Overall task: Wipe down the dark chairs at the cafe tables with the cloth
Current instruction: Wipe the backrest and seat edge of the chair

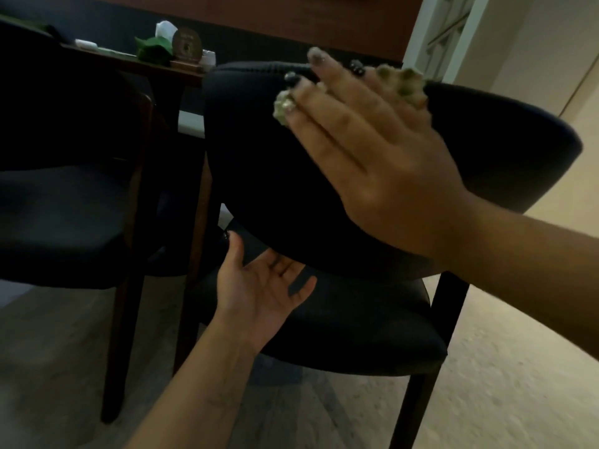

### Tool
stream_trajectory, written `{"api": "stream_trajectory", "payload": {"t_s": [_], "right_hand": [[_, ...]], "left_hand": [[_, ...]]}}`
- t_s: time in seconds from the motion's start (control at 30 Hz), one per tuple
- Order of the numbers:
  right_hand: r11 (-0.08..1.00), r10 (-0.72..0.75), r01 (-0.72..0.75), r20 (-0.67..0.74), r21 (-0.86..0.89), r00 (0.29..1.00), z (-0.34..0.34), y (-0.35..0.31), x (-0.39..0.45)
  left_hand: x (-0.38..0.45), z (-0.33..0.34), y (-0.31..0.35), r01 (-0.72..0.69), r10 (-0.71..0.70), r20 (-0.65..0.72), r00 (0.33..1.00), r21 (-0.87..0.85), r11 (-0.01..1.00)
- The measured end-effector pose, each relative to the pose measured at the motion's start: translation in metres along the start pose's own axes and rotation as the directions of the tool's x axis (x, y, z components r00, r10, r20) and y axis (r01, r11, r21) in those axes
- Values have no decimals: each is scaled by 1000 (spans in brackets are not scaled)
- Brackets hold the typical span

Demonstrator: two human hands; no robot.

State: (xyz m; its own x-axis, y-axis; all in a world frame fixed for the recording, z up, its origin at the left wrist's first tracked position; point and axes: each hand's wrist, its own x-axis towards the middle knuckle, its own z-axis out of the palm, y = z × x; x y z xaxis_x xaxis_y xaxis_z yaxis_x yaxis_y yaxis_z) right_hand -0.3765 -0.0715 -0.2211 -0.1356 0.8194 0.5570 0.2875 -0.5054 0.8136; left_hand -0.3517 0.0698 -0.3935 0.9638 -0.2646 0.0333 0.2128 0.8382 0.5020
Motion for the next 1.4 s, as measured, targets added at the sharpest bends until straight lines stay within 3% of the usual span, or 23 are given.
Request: {"api": "stream_trajectory", "payload": {"t_s": [0.1,0.23,0.4,0.6,0.67,0.73,0.8,0.97,1.2,1.4], "right_hand": [[992,-96,99,33,-84,995,5,-5,-4],[988,-152,149,71,49,986,10,-14,-21],[956,-293,275,252,106,922,16,-39,-67],[948,-293,254,215,191,932,11,-35,-69],[948,-250,218,114,234,962,4,-26,-62],[927,-101,98,-11,361,995,-1,-15,-48],[893,5,9,-30,450,1000,-5,-4,-31],[997,-27,20,101,75,995,0,3,-21],[999,44,-45,113,7,993,13,-17,11],[976,212,-203,161,-74,964,30,-26,70]], "left_hand": [[-2,2,0,2,-2,3,1000,6,1000],[-5,6,-3,-17,17,-12,1000,-32,999],[-12,15,-11,-60,58,-64,996,-34,998],[-2,28,-9,-47,80,-205,975,162,986],[0,32,-8,-33,96,-237,967,257,966],[1,34,-7,-43,129,-268,955,305,951],[0,38,-8,-49,152,-322,934,307,950],[0,37,-7,-20,134,-362,922,301,953],[12,4,3,38,31,-213,977,313,949],[29,-24,15,123,-125,-11,992,279,952]]}}
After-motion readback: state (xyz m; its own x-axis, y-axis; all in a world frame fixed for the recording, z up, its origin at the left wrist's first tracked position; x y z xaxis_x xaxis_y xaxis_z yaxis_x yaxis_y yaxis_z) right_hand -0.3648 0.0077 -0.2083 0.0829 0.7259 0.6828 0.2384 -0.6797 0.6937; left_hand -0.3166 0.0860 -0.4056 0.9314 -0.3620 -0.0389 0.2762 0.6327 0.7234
